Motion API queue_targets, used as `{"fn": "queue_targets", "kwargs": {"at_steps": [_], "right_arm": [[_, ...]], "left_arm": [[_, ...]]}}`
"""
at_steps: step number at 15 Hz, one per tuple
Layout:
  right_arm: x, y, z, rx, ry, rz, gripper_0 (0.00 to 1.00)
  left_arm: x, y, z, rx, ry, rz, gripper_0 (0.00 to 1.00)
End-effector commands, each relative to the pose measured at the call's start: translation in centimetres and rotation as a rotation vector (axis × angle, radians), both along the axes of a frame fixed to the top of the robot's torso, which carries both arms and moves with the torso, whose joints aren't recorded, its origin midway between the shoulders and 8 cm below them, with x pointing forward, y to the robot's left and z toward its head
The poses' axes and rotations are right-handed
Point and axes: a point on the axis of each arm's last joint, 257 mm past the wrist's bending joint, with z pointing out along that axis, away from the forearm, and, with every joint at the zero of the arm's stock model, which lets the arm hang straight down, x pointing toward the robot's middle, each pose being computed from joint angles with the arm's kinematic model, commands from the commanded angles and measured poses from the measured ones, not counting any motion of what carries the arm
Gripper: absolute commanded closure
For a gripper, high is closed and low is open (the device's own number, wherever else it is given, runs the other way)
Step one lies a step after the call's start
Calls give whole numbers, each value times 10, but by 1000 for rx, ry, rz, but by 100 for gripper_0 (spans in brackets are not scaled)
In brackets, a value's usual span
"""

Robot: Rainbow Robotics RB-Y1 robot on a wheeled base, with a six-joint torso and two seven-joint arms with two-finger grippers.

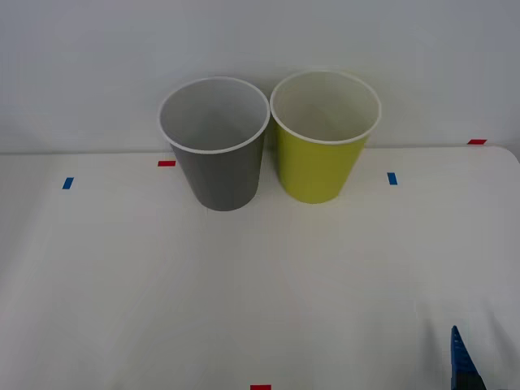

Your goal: Put cans in the gray bin and PET bottles in the light green bin.

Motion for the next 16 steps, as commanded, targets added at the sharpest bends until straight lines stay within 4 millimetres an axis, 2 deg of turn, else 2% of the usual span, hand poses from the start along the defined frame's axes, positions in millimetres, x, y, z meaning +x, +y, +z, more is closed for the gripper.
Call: {"fn": "queue_targets", "kwargs": {"at_steps": [1, 5, 7, 9, 16], "right_arm": [[-23, 9, -5, -1, 19, 40, 0], [-54, 14, -18, 2, 75, 49, 0], [-62, 15, -23, 2, 95, 49, 0], [-66, 15, -31, 10, 114, 46, 0], [-66, 20, -32, 35, 107, 38, 0]], "left_arm": [[0, 0, 0, 0, 0, 0, 0], [0, 0, 0, 0, 0, 0, 0], [0, 0, 0, 0, 0, 0, 0], [0, 0, 0, 0, 0, 0, 0], [0, 0, 0, 0, 0, 0, 0]]}}
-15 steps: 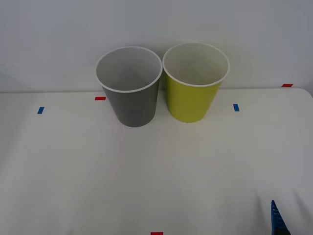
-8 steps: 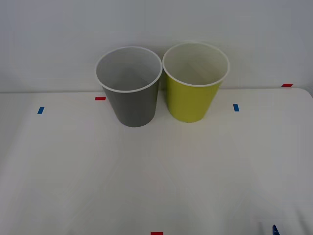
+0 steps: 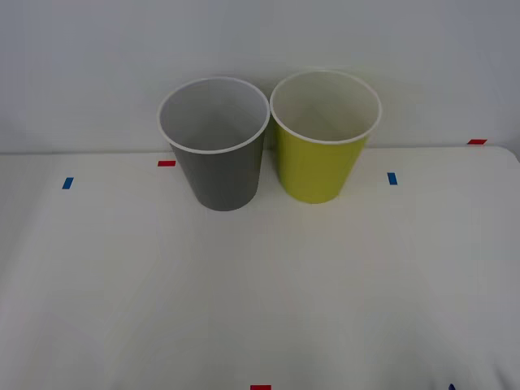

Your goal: Put cans in the gray bin and PET bottles in the light green bin.

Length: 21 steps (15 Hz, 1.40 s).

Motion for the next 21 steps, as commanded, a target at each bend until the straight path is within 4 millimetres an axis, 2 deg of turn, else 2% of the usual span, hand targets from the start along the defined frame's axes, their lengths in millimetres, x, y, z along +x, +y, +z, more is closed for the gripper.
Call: {"fn": "queue_targets", "kwargs": {"at_steps": [1, 21], "right_arm": [[2, 2, 0, 19, -7, -18, 0], [4, 2, -2, 32, -7, -34, 0]], "left_arm": [[0, 0, 0, 0, 0, 0, 0], [0, 0, 0, 0, 0, 0, 0]]}}
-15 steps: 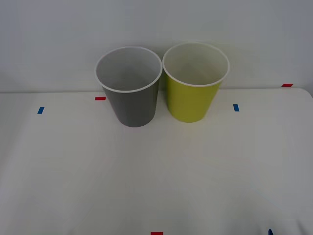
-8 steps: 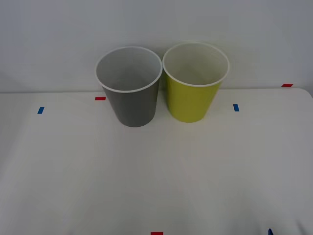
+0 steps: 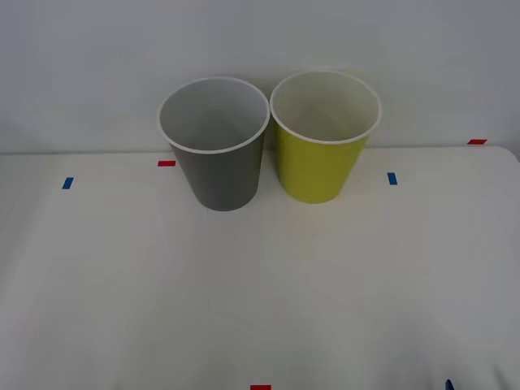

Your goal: Put cans in the gray bin and PET bottles in the light green bin.

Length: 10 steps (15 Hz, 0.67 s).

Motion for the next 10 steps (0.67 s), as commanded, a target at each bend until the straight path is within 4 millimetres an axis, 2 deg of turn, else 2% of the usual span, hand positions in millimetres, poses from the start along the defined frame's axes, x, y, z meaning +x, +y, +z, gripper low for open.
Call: {"fn": "queue_targets", "kwargs": {"at_steps": [1, 10], "right_arm": [[0, 0, 0, 0, 0, 0, 0], [0, 0, 0, 0, 0, 0, 0]], "left_arm": [[0, 0, 0, 0, 0, 0, 0], [0, 0, 0, 0, 0, 0, 0]]}}
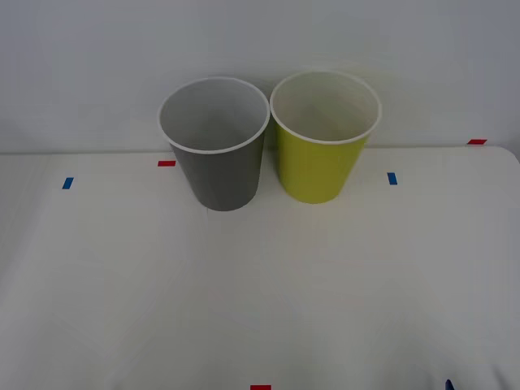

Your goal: Put cans in the gray bin and PET bottles in the light green bin.

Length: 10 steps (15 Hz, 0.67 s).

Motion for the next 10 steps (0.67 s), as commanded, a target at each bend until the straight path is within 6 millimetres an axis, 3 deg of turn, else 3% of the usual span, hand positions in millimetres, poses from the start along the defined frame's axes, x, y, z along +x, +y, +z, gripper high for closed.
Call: {"fn": "queue_targets", "kwargs": {"at_steps": [1, 10], "right_arm": [[0, 0, 0, 0, 0, 0, 0], [0, 0, 0, 0, 0, 0, 0]], "left_arm": [[0, 0, 0, 0, 0, 0, 0], [0, 0, 0, 0, 0, 0, 0]]}}
